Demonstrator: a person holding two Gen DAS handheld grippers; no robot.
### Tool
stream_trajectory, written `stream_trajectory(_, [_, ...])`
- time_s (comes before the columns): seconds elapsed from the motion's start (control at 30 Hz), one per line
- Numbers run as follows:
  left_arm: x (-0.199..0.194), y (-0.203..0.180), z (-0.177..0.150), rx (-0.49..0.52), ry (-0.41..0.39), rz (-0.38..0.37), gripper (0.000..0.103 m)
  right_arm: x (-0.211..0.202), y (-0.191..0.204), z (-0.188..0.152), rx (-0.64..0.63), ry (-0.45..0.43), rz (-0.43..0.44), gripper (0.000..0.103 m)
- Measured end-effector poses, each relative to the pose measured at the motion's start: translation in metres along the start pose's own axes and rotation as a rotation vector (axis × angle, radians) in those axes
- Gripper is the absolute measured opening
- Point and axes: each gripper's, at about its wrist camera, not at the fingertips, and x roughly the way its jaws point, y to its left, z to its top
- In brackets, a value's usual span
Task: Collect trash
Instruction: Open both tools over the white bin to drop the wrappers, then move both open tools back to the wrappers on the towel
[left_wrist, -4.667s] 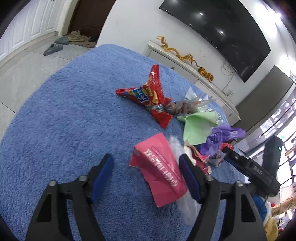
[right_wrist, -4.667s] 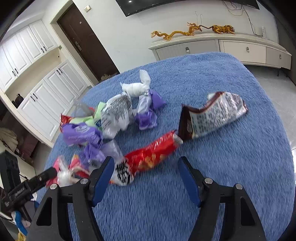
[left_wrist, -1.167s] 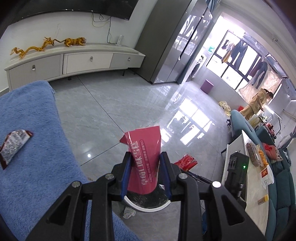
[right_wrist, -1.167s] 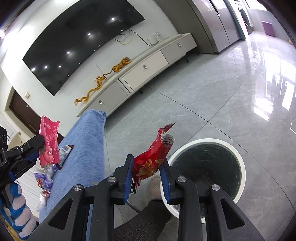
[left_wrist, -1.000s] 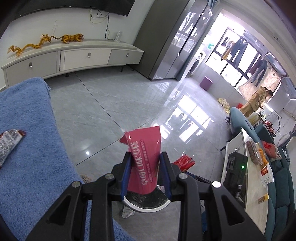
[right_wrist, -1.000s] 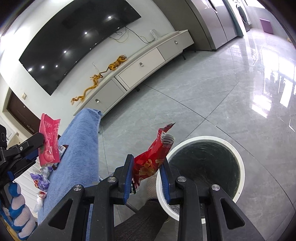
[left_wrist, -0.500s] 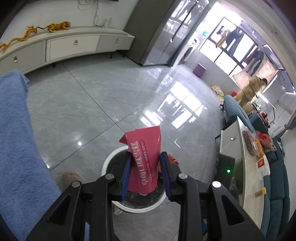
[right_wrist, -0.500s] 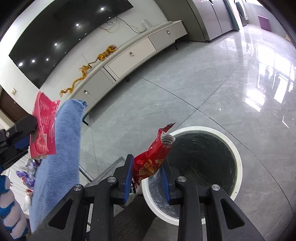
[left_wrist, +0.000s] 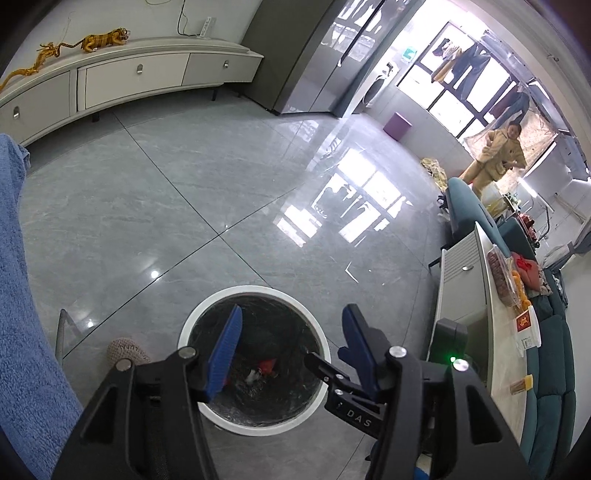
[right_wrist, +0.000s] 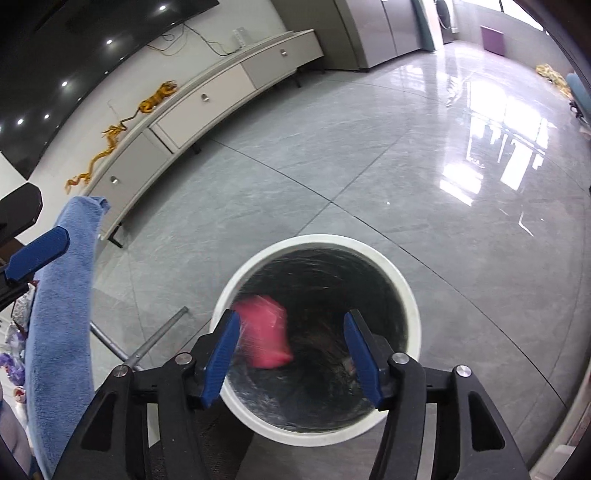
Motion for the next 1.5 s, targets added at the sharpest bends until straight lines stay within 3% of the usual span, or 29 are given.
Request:
stream_trajectory(0.43, [-0.058, -0.004, -0.015, 0.017, -0.077, 0.043, 0.055, -0.032, 0.023, -0.002, -0.030, -0.046, 0.003, 0.059])
stream_trajectory(0.53, [-0.084, -0.004, -0.020, 0.012, -0.113, 0.043, 0.055, -0.047, 0.037, 0.000, -0.056, -0.075, 0.006, 0.059])
stream_trajectory(0.67, [-0.125, 0.004, -0.027, -0.011, -0.174, 0.043, 0.070, -0.073, 0.064, 0.002, -0.104, -0.121, 0.019, 0.061])
stream_trajectory(0.87, [-0.206, 0.033, -0.048, -0.041, -0.292, 0.068, 0.070, -0.106, 0.118, -0.002, -0.198, -0.178, 0.040, 0.063])
stream_trajectory(1.13, [-0.334, 0.117, -0.117, -0.120, -0.478, 0.278, 0.070, -0.147, 0.197, -0.012, -0.329, -0.251, 0.091, 0.064])
stream_trajectory(1.2, [-0.361, 0.142, -0.141, -0.151, -0.510, 0.363, 0.070, -0.153, 0.221, -0.018, -0.371, -0.262, 0.118, 0.064])
stream_trajectory(1.5, [-0.446, 0.237, -0.236, -0.321, -0.582, 0.572, 0.070, -0.154, 0.323, -0.056, -0.564, -0.251, 0.261, 0.064])
